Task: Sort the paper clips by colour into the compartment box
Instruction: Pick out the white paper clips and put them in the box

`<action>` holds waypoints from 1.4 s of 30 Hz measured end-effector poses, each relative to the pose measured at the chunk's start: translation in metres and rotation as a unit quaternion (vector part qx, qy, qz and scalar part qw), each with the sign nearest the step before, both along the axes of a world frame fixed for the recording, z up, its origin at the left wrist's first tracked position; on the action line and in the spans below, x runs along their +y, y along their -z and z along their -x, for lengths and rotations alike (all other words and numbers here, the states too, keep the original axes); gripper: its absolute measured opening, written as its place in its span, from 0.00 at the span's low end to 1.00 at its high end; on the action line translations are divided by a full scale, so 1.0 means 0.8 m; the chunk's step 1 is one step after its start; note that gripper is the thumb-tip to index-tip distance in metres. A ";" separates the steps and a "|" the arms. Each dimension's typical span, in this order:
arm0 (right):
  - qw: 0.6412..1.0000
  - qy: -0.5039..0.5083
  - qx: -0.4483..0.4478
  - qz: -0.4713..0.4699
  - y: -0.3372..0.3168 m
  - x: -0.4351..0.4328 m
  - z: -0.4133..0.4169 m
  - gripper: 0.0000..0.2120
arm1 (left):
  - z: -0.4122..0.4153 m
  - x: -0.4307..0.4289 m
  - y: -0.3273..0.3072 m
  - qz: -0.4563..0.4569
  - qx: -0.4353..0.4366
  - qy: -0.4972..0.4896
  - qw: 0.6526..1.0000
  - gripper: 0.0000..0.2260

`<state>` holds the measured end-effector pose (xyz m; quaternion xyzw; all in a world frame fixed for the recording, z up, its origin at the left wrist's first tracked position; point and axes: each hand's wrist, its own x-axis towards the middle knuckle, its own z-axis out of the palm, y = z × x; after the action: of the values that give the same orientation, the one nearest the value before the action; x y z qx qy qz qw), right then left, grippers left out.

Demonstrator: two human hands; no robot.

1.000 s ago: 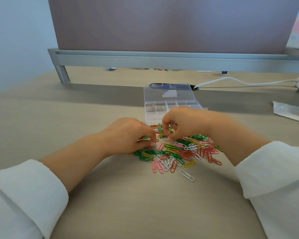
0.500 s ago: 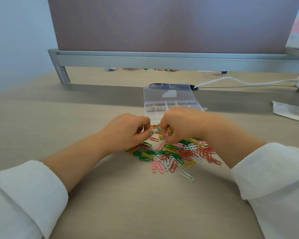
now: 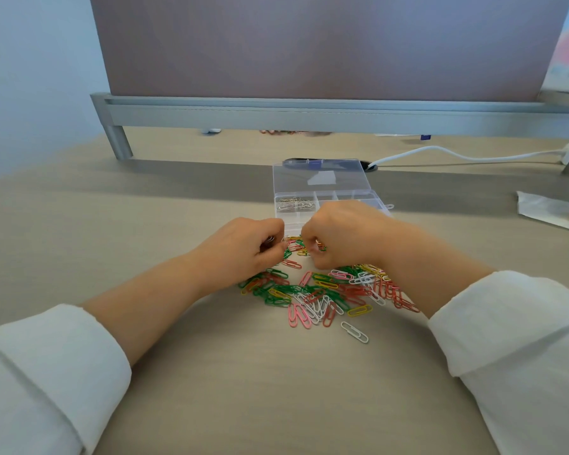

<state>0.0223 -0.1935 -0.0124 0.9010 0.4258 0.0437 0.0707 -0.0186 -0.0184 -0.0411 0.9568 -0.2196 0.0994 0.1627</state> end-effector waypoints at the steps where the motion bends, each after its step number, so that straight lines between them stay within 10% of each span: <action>1: 1.000 0.000 0.011 -0.013 0.000 -0.002 -0.001 0.04 | 0.000 0.000 -0.002 0.004 0.011 -0.003 1.000 0.12; 27: 0.931 0.067 0.258 -0.249 -0.001 -0.011 -0.013 0.14 | 0.000 -0.001 -0.002 0.057 0.028 -0.020 0.998 0.10; 42: 0.926 0.111 0.303 -0.197 0.000 -0.035 0.010 0.10 | 0.008 -0.008 0.000 -0.002 -0.007 0.044 0.999 0.18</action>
<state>0.0139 -0.2218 -0.0126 0.9084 0.3075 -0.1565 -0.2362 -0.0246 -0.0248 -0.0413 0.9459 -0.2628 0.0979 0.1634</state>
